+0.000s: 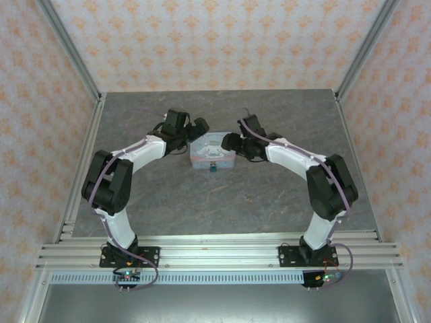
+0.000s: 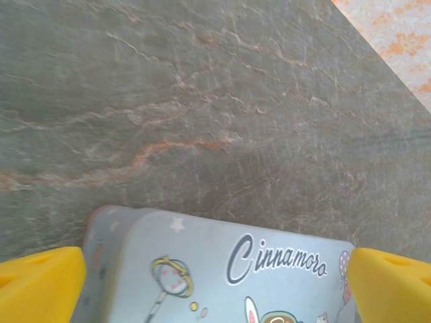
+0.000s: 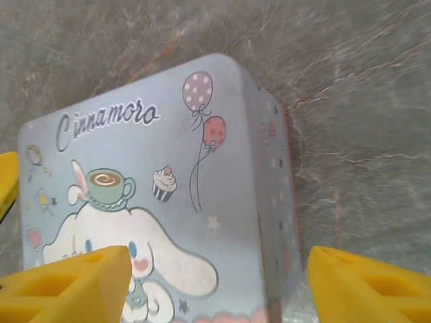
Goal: Unlock the padlock with the key
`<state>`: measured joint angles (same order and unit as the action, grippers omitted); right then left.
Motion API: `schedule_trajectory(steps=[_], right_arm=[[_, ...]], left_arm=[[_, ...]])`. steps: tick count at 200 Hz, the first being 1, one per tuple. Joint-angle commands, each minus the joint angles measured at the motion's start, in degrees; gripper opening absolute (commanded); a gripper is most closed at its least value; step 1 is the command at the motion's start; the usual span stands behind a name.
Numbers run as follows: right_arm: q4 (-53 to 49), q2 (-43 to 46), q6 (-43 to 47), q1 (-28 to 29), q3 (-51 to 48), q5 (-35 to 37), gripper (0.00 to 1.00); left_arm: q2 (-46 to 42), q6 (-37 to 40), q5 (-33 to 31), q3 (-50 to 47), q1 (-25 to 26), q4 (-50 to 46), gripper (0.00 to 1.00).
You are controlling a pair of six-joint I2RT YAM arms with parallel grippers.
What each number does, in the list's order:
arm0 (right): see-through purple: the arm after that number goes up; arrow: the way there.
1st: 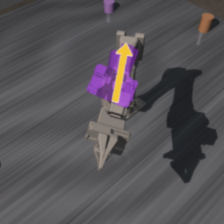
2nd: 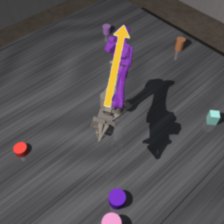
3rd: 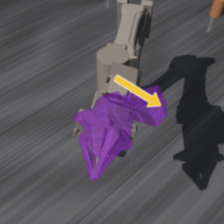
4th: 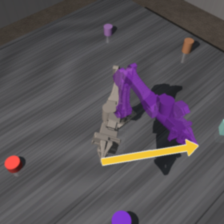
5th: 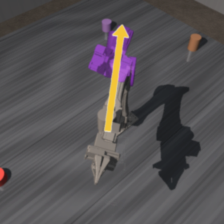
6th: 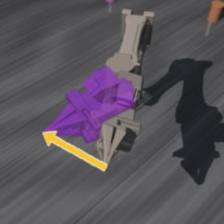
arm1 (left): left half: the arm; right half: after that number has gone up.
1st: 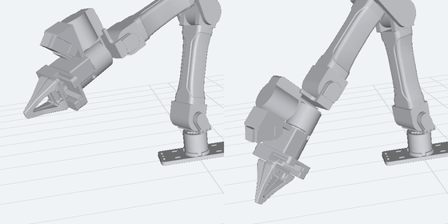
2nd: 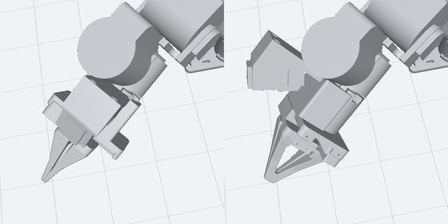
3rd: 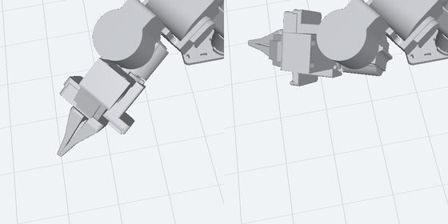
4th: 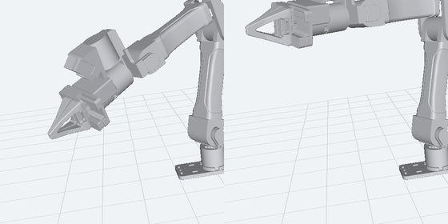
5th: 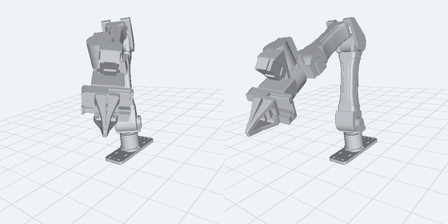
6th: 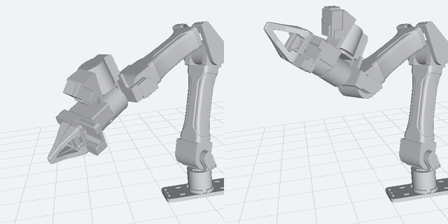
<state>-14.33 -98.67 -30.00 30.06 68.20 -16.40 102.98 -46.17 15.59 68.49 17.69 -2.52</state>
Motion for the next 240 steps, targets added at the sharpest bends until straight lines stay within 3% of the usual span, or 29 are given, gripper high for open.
schedule_trajectory(steps=[1, 65, 119, 240], right_arm=[[-1.85, 7.45, 1.16, -0.87, -3.18, 5.01, 0.71], [-12.48, 18.16, 4.67, -0.77, -14.83, 4.17, 0.65], [-15.91, 23.2, 4.89, 1.41, -26.64, 1.94, 0.52], [-13.54, 13.46, 3.4, 7.92, -23.15, 3.81, 0.42]], left_arm=[[-5.66, 2.11, -2.32, -1.72, -3.46, -3.07, 1.0], [-20.49, 2.87, 0.45, -15.84, -4.22, -5.46, 1.0], [-31.57, 0.23, -3.72, -25.35, 4.78, -8.59, 1.0], [-30.47, 1.11, -5.38, -24.5, 6.11, -9.71, 1.0]])
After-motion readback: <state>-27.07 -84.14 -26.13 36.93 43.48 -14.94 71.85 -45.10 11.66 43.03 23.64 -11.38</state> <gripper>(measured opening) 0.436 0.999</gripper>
